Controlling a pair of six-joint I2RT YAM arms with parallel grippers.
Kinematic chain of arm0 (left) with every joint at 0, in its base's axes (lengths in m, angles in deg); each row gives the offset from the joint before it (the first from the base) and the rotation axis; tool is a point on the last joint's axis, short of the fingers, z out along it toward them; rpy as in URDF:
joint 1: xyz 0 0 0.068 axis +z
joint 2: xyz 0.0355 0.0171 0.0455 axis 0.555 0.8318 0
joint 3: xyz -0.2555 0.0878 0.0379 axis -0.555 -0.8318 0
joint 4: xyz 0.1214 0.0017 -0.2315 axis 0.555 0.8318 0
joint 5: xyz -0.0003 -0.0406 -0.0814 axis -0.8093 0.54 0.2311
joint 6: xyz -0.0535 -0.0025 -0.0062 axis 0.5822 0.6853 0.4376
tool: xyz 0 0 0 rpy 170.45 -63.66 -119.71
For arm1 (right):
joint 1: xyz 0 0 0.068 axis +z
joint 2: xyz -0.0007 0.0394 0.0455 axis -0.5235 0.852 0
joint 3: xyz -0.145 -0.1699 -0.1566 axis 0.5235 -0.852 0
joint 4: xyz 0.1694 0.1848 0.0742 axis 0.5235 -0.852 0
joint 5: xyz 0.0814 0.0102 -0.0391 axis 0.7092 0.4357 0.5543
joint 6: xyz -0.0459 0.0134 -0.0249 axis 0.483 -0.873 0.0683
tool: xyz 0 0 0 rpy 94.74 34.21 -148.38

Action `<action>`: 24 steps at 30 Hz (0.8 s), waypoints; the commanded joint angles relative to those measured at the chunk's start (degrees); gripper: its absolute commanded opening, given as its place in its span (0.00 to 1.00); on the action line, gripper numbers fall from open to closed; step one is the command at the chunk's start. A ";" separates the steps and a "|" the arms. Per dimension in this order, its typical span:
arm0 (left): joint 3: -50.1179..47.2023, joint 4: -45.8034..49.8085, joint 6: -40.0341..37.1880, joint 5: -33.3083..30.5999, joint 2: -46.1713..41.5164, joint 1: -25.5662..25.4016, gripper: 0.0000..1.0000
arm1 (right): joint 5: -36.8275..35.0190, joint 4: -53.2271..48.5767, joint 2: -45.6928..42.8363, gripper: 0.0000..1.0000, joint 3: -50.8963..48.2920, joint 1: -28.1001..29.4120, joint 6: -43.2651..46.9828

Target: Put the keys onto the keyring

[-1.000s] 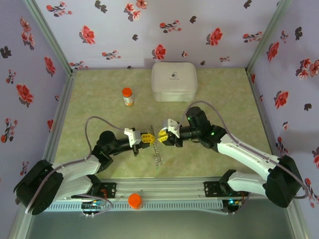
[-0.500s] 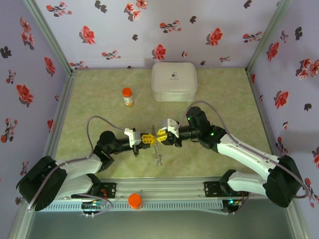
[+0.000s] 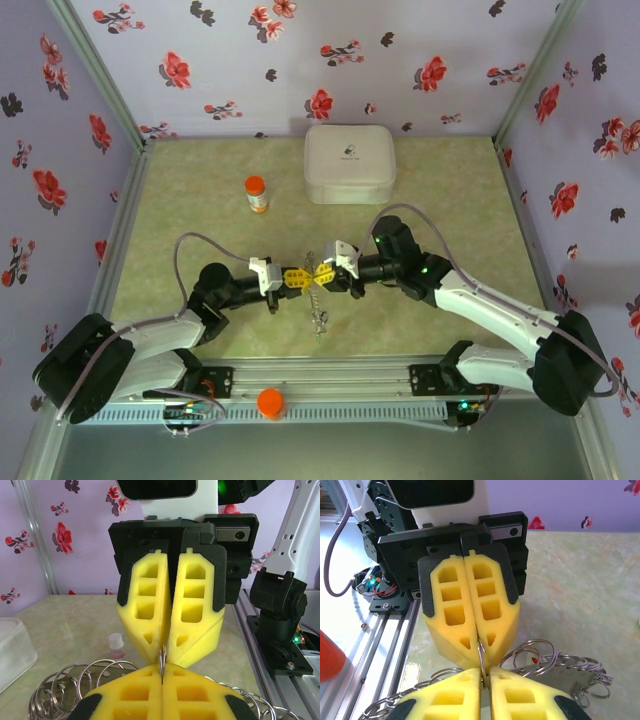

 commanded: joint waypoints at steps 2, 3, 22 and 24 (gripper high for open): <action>1.09 -5.85 0.63 1.19 0.16 -0.26 0.00 | 1.78 1.72 1.02 0.04 0.75 0.49 -0.53; 1.09 -6.13 0.62 1.25 0.34 -0.26 0.00 | 1.85 1.73 1.15 0.00 0.76 0.49 -0.55; 4.34 27.36 -8.95 -4.55 -9.36 -0.37 0.25 | -17.28 -28.47 5.98 0.00 16.07 5.98 17.00; 4.34 27.30 -9.00 -4.55 -8.93 -0.35 0.25 | -18.46 -29.69 7.30 0.00 17.65 6.74 17.33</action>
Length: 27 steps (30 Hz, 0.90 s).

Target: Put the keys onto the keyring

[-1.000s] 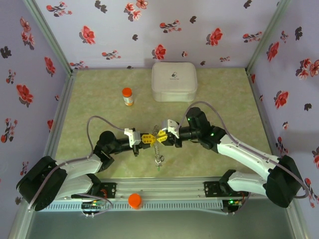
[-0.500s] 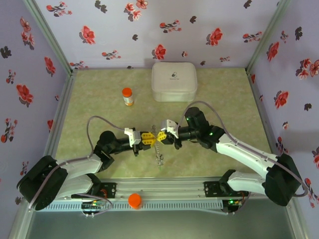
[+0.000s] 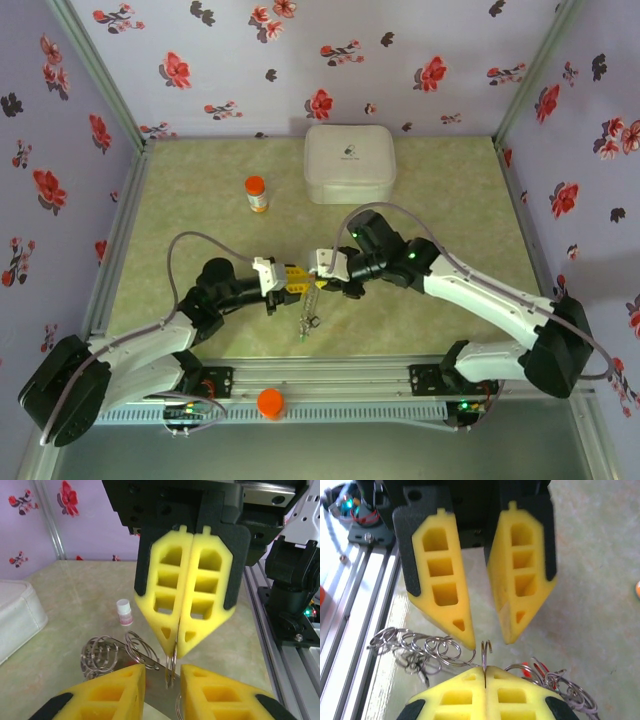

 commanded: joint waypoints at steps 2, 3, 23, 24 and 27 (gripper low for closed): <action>1.50 4.31 -2.77 -0.61 0.00 -0.40 0.24 | -4.07 -3.98 1.78 0.00 4.26 1.60 3.02; 1.50 4.30 -2.84 -0.61 0.37 -0.36 0.24 | -3.88 -3.81 2.00 0.00 4.52 1.78 3.06; 4.66 8.08 -4.38 2.86 3.08 -0.59 0.08 | -3.87 -0.07 2.44 0.00 3.92 3.07 1.10; 4.66 8.08 -4.58 3.07 3.09 -0.59 0.03 | -3.79 0.12 2.38 0.00 3.73 3.03 0.88; 4.58 8.08 -5.18 3.17 2.56 -0.59 0.00 | -3.58 0.47 1.60 0.00 2.87 3.04 0.03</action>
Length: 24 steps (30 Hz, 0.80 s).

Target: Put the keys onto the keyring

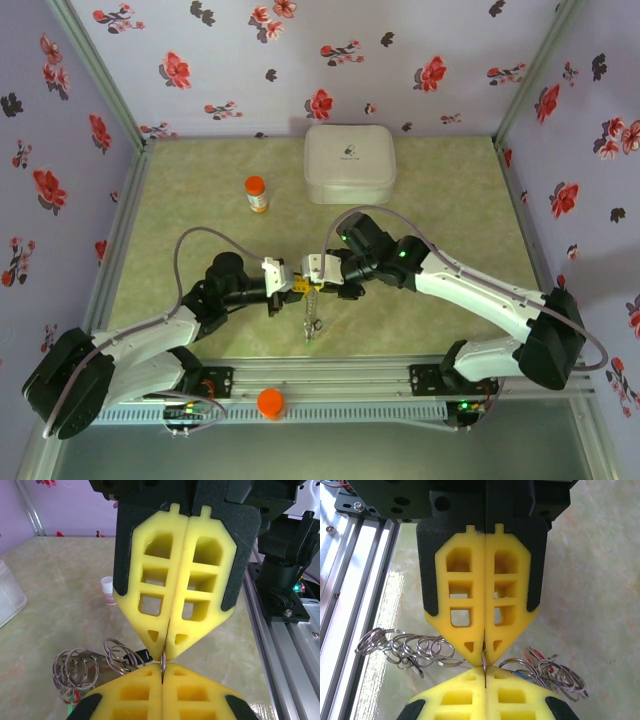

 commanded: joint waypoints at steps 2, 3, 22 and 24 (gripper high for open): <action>1.36 0.12 -1.25 1.16 -0.79 -0.19 0.00 | 2.91 4.96 -2.38 0.00 -1.55 -0.30 -2.64; 1.20 -0.24 -1.30 1.14 -1.17 -0.19 0.00 | 5.28 6.14 -3.60 0.06 -3.28 -1.40 -3.32; -0.90 -11.48 0.83 2.98 -0.08 -0.37 0.00 | 6.82 19.59 -9.84 0.22 -14.09 -3.29 -8.50; -0.97 -11.26 0.59 3.02 -0.08 -0.34 0.00 | 6.33 19.31 -9.81 0.20 -13.92 -3.29 -8.42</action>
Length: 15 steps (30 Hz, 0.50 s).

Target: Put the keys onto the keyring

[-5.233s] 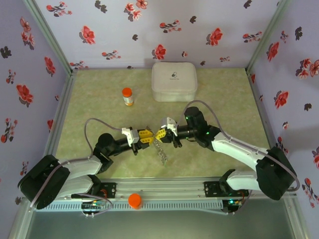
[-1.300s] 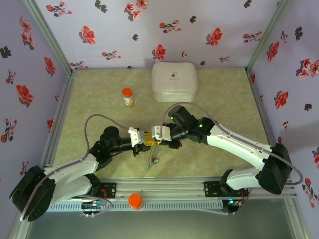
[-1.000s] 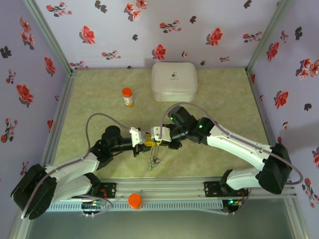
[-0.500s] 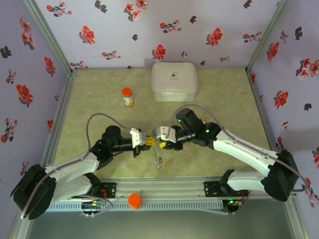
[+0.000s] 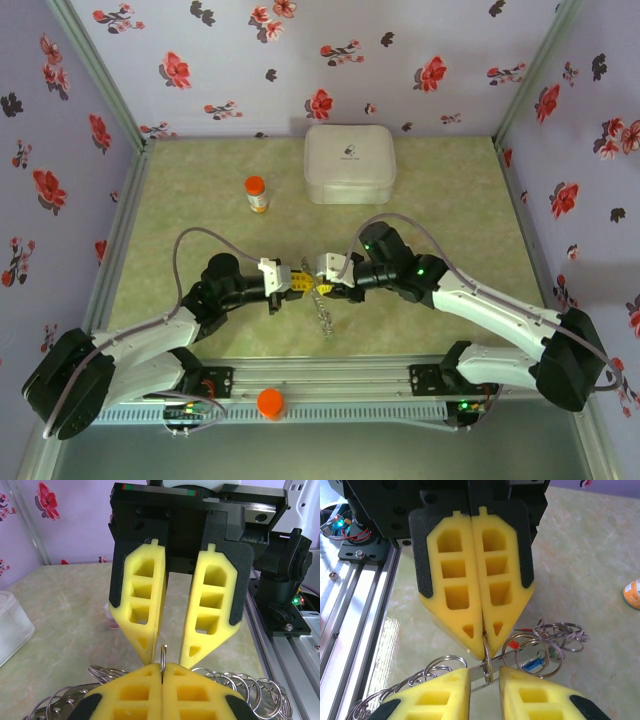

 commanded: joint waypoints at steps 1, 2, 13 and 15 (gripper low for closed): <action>-0.12 -4.46 0.33 1.47 0.03 -0.33 0.00 | 0.13 1.45 -1.23 0.18 -0.27 0.20 -1.25; -0.14 -4.46 0.24 1.47 0.09 -0.25 0.00 | 0.26 1.36 -1.17 0.17 -0.19 0.26 -1.25; -0.10 -4.97 0.26 1.56 0.31 -0.33 0.00 | 2.28 1.33 -0.43 0.12 0.69 0.56 -1.07; -0.14 -5.16 0.44 1.73 0.61 -0.39 0.00 | 2.40 1.70 -0.15 0.08 0.87 0.64 -0.98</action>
